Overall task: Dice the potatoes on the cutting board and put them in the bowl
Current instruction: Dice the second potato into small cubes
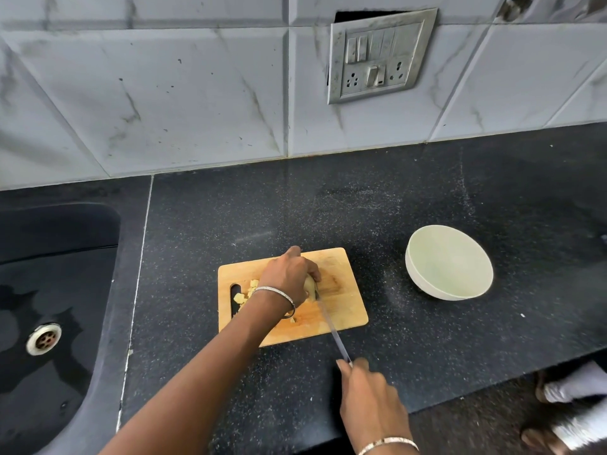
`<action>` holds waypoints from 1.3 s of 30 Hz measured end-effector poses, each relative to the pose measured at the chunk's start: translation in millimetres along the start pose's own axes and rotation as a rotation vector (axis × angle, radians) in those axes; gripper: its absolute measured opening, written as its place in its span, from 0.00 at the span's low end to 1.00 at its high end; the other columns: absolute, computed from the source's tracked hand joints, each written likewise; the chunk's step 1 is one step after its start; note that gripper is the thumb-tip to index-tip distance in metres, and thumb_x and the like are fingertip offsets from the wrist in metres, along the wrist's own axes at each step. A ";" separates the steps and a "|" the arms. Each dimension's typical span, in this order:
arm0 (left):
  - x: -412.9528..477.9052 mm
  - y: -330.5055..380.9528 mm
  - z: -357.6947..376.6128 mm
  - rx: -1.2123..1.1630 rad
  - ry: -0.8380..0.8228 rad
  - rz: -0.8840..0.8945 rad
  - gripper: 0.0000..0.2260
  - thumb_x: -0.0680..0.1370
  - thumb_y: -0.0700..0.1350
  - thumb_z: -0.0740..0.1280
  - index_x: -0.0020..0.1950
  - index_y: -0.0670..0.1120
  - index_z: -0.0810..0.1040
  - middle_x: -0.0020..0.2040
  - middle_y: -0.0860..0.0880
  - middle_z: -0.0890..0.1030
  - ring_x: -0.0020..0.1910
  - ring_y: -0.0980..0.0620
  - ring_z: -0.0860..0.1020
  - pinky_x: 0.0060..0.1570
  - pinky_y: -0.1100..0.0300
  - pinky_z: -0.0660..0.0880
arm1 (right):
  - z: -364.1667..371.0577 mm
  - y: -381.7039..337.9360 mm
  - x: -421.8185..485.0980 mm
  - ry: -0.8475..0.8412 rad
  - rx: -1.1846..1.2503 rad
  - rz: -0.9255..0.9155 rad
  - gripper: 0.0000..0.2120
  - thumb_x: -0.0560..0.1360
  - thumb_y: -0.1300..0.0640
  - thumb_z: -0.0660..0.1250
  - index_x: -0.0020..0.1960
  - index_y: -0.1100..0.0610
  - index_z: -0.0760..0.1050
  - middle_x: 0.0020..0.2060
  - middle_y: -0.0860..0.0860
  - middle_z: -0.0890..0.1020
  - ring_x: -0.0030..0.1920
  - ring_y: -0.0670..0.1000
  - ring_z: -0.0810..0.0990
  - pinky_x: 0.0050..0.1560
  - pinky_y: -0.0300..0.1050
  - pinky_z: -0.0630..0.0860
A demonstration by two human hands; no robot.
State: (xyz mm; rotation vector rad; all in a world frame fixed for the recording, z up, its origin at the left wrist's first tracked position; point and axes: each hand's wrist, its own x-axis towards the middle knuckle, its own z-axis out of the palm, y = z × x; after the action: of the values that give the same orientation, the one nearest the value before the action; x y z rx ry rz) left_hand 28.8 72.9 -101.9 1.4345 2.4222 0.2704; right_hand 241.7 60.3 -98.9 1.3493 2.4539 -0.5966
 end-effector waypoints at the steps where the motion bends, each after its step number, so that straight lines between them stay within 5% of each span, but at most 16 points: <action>1: -0.2 -1.0 -0.2 -0.016 -0.001 -0.001 0.17 0.71 0.40 0.73 0.56 0.57 0.80 0.49 0.52 0.69 0.47 0.49 0.76 0.41 0.60 0.73 | -2.0 2.6 -4.9 -0.015 -0.010 0.004 0.19 0.82 0.41 0.42 0.54 0.52 0.65 0.53 0.51 0.81 0.57 0.56 0.80 0.44 0.47 0.72; 10: -18.5 -14.0 17.5 -0.321 0.191 -0.124 0.21 0.66 0.44 0.77 0.54 0.54 0.73 0.52 0.54 0.82 0.49 0.50 0.80 0.45 0.51 0.78 | -23.0 8.8 3.8 0.125 0.166 -0.084 0.20 0.79 0.39 0.40 0.43 0.49 0.64 0.36 0.47 0.76 0.44 0.55 0.81 0.38 0.49 0.70; 20: -27.0 -18.7 34.4 -0.401 0.287 -0.108 0.21 0.67 0.45 0.77 0.54 0.58 0.73 0.49 0.54 0.82 0.47 0.52 0.81 0.45 0.53 0.80 | -6.2 -16.0 43.1 0.173 0.214 -0.164 0.18 0.82 0.43 0.44 0.47 0.52 0.67 0.43 0.53 0.80 0.46 0.59 0.81 0.39 0.52 0.71; 27: -22.5 -13.9 29.8 -0.322 0.252 -0.097 0.27 0.65 0.54 0.78 0.60 0.56 0.74 0.54 0.54 0.80 0.50 0.52 0.79 0.48 0.56 0.78 | -5.2 -2.9 53.4 0.119 0.288 -0.139 0.20 0.81 0.42 0.44 0.43 0.51 0.67 0.39 0.52 0.78 0.45 0.60 0.79 0.44 0.53 0.72; 39: -18.7 -14.7 33.4 -0.413 0.287 -0.151 0.24 0.62 0.48 0.81 0.55 0.54 0.78 0.48 0.54 0.81 0.47 0.53 0.79 0.45 0.54 0.79 | -9.5 -3.3 52.4 0.037 0.401 -0.152 0.21 0.82 0.43 0.47 0.43 0.53 0.72 0.40 0.51 0.79 0.48 0.57 0.78 0.50 0.51 0.73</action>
State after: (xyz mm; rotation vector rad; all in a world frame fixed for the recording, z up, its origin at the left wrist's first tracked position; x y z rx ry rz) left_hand 37.2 49.6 -134.5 1.0845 2.4766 0.9337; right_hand 210.9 101.8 -112.3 1.3196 2.5756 -1.1612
